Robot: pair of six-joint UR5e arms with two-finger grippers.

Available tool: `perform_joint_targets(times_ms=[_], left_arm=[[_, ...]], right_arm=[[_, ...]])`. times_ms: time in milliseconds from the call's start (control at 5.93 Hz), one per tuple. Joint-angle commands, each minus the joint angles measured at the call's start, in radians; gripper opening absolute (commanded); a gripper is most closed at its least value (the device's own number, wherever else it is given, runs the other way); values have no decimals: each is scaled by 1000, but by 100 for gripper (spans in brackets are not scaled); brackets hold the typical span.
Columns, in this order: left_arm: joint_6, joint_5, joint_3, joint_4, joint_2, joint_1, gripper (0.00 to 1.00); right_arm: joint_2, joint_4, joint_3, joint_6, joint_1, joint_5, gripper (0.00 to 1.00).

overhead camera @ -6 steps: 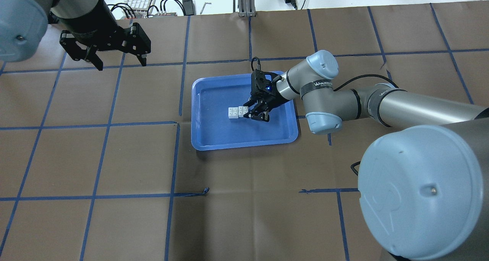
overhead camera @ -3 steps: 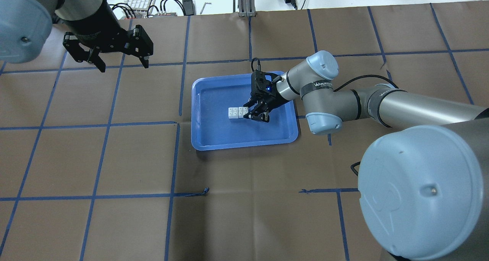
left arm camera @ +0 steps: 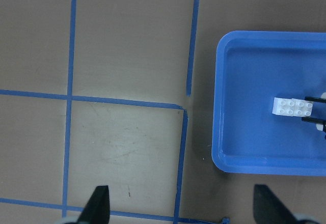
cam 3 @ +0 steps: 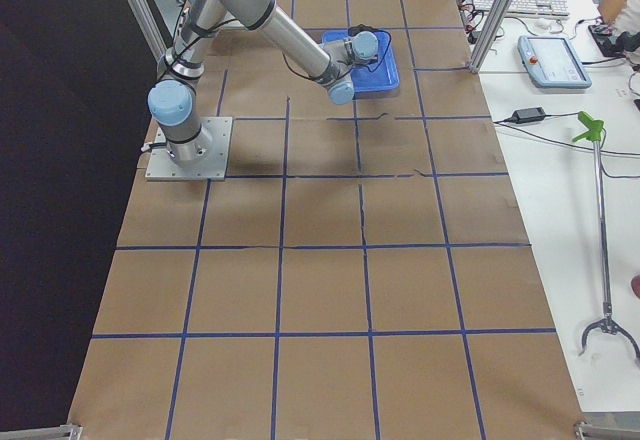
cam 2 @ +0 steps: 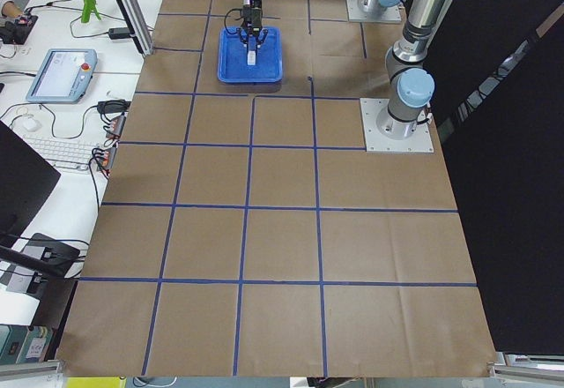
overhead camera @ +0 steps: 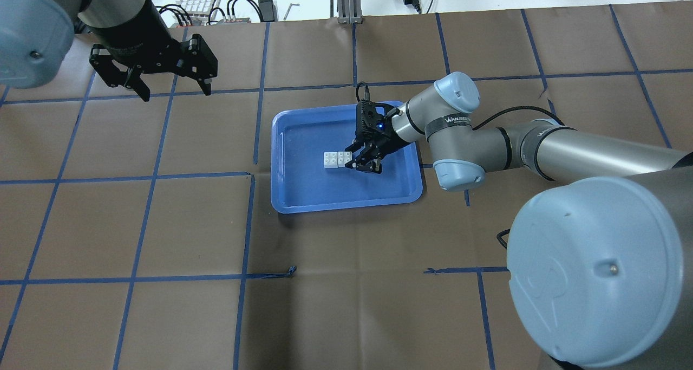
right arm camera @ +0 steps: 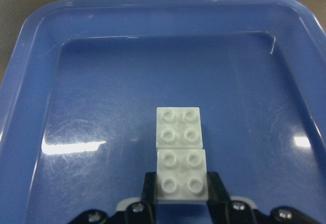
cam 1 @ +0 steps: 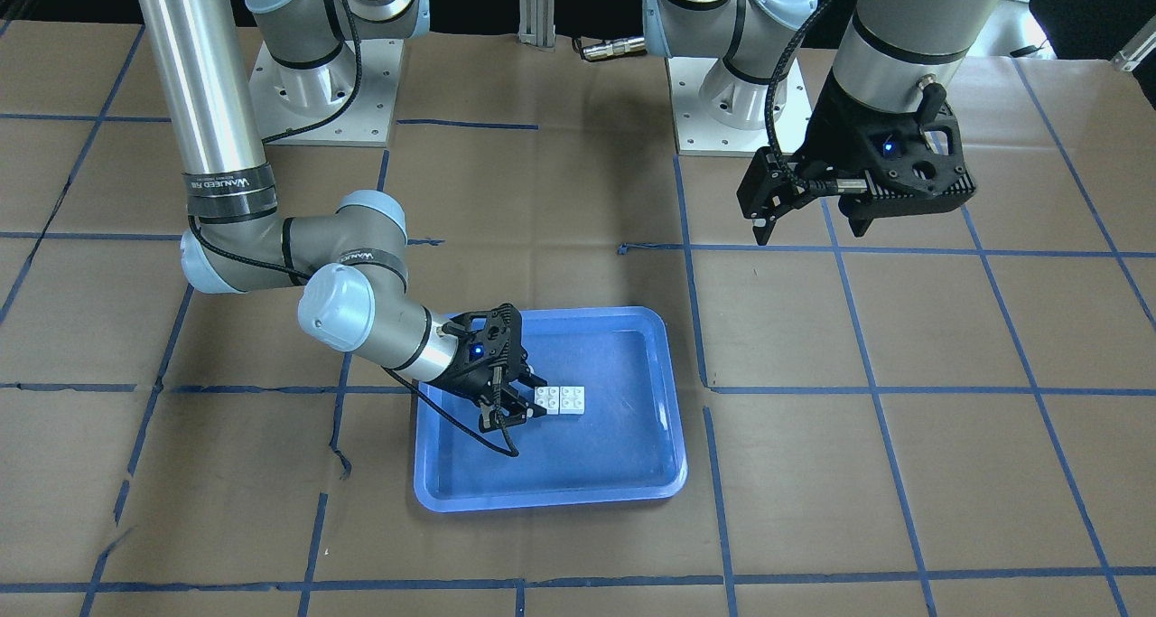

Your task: Assemble white blocks and place on blue tray

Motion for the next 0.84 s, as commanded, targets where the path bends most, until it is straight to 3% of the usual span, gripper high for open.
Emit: perform_joint_targets(times_ms=[0, 169, 337, 506, 675], left_arm=[[0, 0, 0, 0, 2, 1, 99], [0, 1, 0, 0, 2, 2, 99], [0, 2, 0, 0, 2, 2, 99], [0, 2, 0, 0, 2, 2, 99], [0, 0, 0, 0, 2, 1, 99]], right_arm=[[0, 0, 0, 0, 0, 0, 45], [0, 0, -2, 0, 0, 0, 46], [0, 0, -3, 0, 0, 0, 58], [-2, 0, -6, 10, 0, 0, 90], [-8, 0, -20, 19, 0, -2, 99]])
